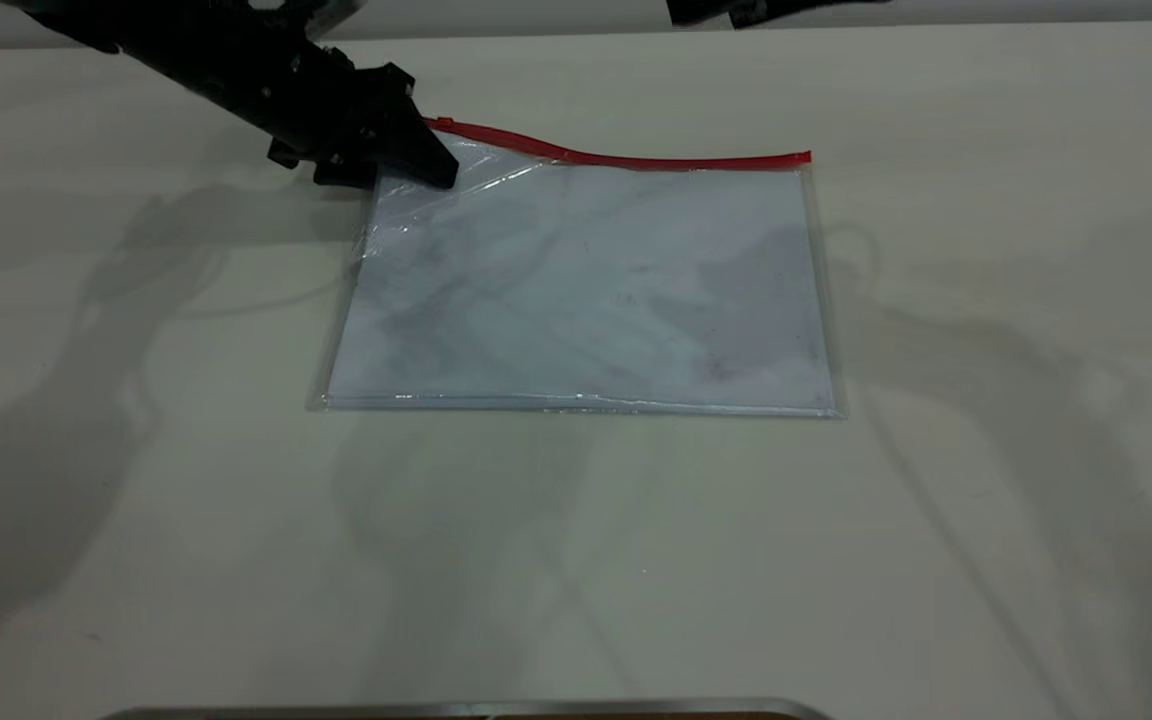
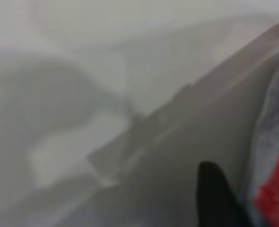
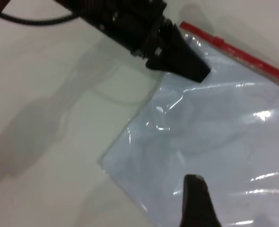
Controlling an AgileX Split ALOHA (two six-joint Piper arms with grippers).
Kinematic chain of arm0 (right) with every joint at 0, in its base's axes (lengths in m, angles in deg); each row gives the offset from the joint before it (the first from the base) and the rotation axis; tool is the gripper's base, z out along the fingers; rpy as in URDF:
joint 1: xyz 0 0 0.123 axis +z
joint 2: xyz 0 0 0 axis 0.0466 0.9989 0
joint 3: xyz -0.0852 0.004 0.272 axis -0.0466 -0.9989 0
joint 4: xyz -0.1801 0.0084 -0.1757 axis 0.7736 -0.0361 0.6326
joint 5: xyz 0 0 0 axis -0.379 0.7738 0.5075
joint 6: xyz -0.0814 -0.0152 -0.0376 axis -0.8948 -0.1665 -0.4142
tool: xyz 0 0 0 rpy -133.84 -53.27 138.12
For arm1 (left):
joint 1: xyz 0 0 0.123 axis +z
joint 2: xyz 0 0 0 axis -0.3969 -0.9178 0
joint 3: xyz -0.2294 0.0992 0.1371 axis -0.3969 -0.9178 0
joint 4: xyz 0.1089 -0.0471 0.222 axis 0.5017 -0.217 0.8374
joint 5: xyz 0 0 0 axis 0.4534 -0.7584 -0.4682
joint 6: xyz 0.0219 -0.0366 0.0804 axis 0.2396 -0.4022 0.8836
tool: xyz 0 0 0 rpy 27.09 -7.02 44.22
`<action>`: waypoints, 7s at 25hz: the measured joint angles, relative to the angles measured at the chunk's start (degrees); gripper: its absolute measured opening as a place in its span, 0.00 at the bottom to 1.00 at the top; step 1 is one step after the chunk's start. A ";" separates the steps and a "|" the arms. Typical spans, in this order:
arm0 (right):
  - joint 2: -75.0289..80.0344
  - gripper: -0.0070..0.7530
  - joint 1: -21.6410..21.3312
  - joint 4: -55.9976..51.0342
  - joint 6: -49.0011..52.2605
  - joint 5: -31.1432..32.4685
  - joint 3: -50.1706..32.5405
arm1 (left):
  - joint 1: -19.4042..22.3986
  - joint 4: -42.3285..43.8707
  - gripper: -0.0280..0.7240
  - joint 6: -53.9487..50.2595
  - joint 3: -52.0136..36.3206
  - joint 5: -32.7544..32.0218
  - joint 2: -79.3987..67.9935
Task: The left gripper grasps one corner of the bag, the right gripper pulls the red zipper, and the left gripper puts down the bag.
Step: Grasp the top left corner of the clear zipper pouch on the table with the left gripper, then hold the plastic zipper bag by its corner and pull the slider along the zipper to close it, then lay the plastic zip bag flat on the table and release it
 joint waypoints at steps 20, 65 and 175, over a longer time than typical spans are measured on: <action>31.48 0.69 2.06 -1.80 2.44 17.37 41.00 | 0.00 11.72 0.11 31.60 1.05 -18.91 4.50; 46.10 0.68 10.10 -11.88 2.20 12.11 45.94 | 0.00 18.66 0.11 32.23 1.05 -20.75 4.50; 42.93 0.58 -6.67 48.36 48.73 35.91 68.44 | 1.72 2.40 0.29 12.05 0.82 -21.33 6.28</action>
